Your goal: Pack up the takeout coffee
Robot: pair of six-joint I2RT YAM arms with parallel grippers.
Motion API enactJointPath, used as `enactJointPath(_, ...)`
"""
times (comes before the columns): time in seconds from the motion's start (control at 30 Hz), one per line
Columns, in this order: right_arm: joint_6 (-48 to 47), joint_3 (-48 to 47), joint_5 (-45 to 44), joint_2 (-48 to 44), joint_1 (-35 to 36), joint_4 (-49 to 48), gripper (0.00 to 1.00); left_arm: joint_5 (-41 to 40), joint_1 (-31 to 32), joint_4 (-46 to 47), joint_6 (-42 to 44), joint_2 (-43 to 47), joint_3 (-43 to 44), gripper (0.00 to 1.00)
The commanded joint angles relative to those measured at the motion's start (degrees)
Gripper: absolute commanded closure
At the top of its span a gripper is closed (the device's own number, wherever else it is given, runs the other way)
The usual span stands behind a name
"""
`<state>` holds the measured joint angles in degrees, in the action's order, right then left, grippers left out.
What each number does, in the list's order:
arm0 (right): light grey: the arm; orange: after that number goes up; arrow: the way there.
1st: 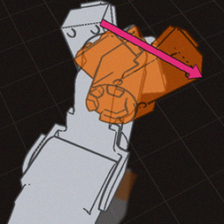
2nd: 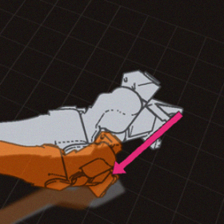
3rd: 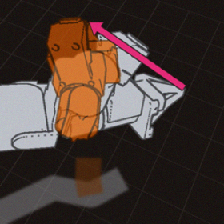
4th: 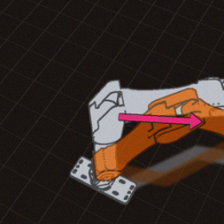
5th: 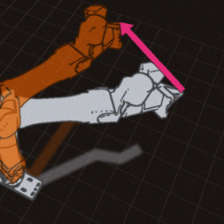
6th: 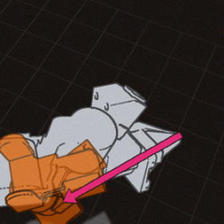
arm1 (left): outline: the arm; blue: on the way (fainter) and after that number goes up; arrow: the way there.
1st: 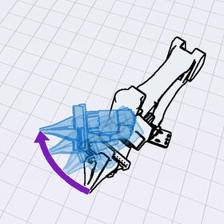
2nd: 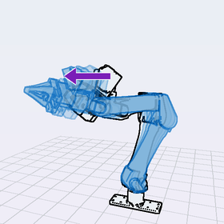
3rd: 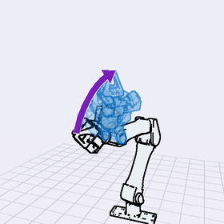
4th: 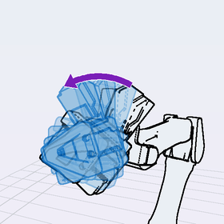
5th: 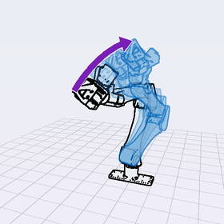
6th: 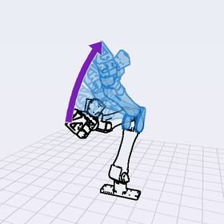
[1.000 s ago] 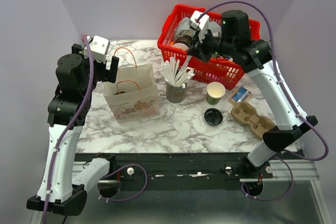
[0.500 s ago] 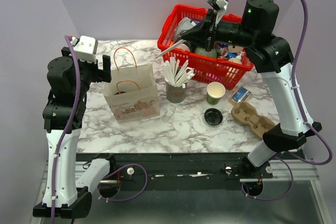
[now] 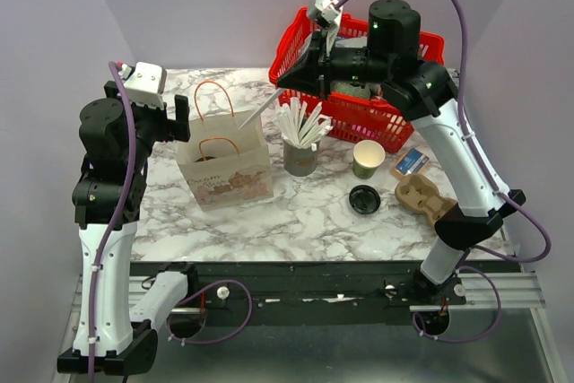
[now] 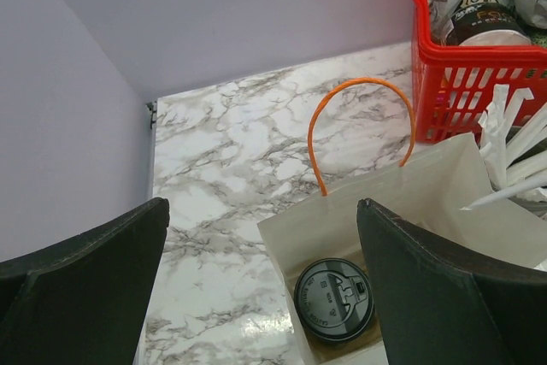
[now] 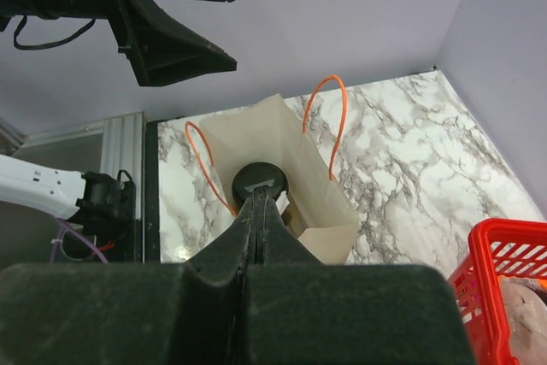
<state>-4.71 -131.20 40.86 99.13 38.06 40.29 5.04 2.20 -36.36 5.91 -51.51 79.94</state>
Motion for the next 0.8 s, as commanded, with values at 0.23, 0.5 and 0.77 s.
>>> enactJointPath(0.23,-4.7,0.0,-14.7,0.6,5.7,5.0,0.99,1.6,-0.6,0.7,-0.6,1.3,-1.0,0.01)
enactJointPath(0.5,-5.4,2.6,-19.4,0.9,7.4,5.7,1.0,1.4,-0.6,0.2,0.2,2.5,-2.0,0.01)
enactJointPath(0.77,-6.5,3.9,-20.8,1.8,8.8,6.0,0.96,1.9,-0.7,0.4,0.2,3.3,-3.0,0.01)
